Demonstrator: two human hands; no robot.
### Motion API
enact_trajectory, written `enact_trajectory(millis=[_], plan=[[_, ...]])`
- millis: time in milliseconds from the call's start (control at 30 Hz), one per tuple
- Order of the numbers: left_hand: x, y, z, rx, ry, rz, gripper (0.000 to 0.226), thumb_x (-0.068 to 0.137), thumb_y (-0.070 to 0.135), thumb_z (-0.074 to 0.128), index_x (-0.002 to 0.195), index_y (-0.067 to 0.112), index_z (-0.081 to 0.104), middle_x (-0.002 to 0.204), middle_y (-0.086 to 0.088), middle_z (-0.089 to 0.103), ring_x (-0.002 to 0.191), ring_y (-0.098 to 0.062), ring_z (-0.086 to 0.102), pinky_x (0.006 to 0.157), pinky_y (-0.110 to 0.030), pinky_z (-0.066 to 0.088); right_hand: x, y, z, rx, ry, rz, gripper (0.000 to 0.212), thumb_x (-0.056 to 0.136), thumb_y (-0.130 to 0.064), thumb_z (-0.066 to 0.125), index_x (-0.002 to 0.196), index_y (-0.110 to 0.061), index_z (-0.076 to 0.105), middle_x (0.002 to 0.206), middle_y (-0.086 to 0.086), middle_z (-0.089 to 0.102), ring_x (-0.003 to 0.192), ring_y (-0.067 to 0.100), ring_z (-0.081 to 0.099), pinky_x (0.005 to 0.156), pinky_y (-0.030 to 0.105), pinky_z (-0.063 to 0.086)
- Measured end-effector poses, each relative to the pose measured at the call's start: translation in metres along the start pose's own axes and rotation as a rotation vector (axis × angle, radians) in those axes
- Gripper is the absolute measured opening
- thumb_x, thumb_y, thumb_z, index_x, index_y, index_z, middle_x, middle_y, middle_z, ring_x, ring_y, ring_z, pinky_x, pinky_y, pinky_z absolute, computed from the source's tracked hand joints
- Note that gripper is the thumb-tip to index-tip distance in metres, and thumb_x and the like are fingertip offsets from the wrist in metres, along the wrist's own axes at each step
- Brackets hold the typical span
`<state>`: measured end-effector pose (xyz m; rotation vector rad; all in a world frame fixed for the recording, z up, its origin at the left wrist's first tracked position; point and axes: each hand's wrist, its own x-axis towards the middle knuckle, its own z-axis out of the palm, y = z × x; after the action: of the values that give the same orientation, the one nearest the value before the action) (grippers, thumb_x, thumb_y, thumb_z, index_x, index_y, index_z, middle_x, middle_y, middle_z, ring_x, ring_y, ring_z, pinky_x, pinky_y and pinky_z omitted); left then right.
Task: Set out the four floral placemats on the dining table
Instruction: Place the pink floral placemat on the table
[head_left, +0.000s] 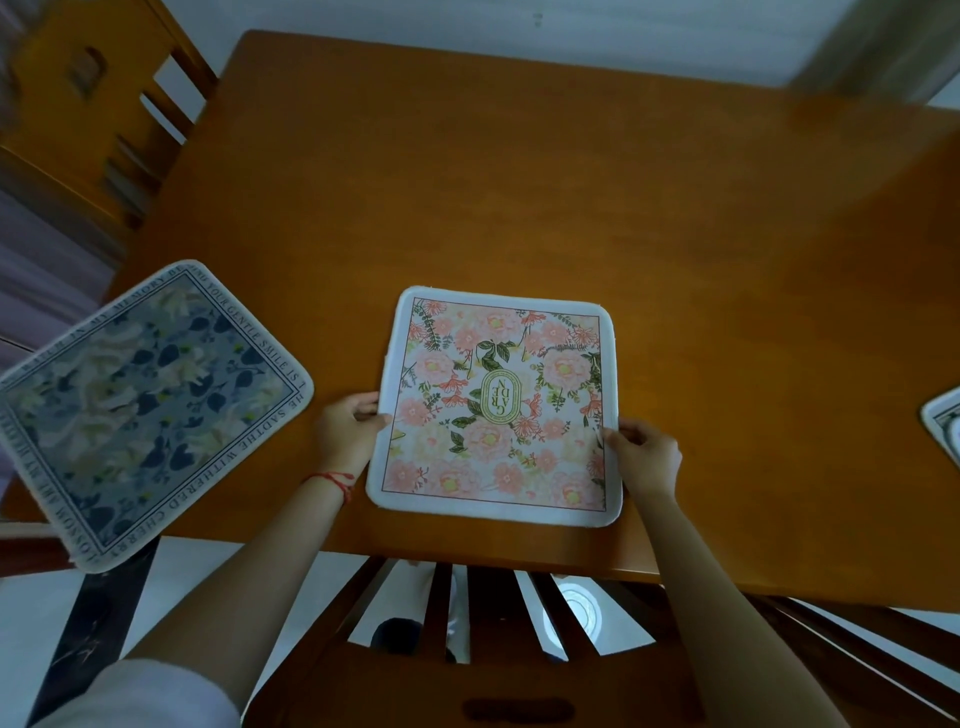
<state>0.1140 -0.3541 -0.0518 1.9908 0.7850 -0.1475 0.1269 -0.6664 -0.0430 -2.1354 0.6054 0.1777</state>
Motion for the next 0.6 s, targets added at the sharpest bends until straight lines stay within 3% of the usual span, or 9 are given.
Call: enact_trajectory(millis=[500,600], plan=[[-0.0065,0.0020,0.0038,-0.037,-0.014,0.004,0.035,0.077,-0.001,0.066,0.112,0.001,0.061,0.110,-0.019,0.066,0.087,-0.023,0.059,0.075,-0.033,0.048,-0.0013,0.0060,-0.0076,0.017,0.030,-0.031,0.021,0.081,-0.012,0.065,0.101,-0.007,0.068,0.098,0.011,0.070,0.077,0.016,0.059,0.055,0.015,0.040],[-0.0088,0.0022,0.0060,-0.044,-0.010,0.010,0.035,0.078,0.000,0.066,0.112,0.001,0.062,0.109,-0.018,0.066,0.088,-0.023,0.060,0.075,-0.032,0.047,-0.0004,0.0079,-0.0098,0.022,0.027,-0.028,0.022,0.081,-0.012,0.065,0.102,-0.006,0.068,0.097,0.011,0.070,0.080,0.020,0.062,0.058,0.020,0.044]])
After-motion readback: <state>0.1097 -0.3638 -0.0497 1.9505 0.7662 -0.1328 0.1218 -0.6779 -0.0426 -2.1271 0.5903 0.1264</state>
